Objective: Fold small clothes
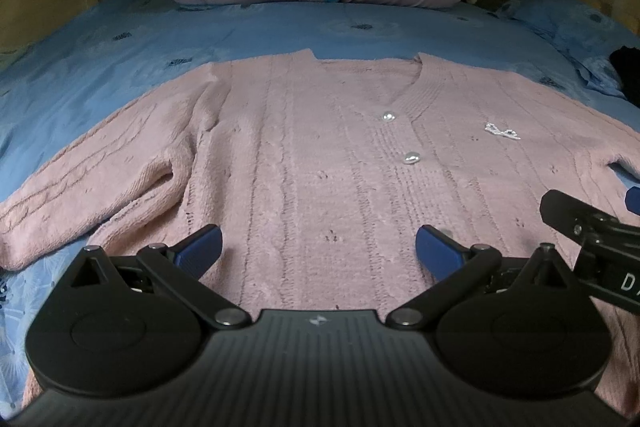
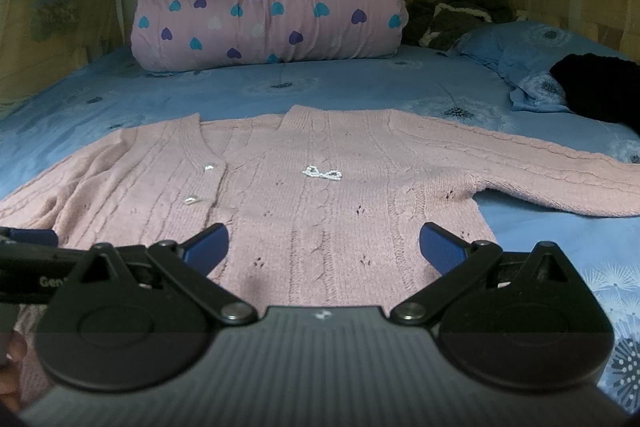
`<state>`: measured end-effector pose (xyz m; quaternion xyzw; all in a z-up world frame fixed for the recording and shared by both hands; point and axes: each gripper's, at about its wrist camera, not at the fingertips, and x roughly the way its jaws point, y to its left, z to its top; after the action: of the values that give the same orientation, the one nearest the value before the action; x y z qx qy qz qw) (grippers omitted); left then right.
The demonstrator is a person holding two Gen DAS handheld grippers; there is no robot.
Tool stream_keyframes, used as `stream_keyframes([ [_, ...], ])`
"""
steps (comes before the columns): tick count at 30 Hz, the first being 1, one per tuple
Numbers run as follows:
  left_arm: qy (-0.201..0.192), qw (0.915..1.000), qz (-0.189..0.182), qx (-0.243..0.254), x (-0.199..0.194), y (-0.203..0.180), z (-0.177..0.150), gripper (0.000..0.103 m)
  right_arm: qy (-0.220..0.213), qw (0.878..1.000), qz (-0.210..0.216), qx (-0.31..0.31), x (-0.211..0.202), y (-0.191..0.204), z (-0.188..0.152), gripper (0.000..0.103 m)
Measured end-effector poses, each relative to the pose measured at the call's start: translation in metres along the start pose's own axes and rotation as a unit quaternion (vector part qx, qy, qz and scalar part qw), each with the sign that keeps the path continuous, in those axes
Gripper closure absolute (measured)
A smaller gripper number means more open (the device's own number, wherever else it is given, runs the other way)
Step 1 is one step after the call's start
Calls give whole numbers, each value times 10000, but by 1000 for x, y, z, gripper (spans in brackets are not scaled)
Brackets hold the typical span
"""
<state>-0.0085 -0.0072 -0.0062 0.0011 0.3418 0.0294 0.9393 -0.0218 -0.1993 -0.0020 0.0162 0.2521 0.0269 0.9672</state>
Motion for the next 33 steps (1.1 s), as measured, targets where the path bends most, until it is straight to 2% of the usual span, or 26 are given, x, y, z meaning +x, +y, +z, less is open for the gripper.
stream_keyframes([
  [33,69,10000,8,-56,2,4,1,0,-13,10000,20,10,-1,-2,1,0],
])
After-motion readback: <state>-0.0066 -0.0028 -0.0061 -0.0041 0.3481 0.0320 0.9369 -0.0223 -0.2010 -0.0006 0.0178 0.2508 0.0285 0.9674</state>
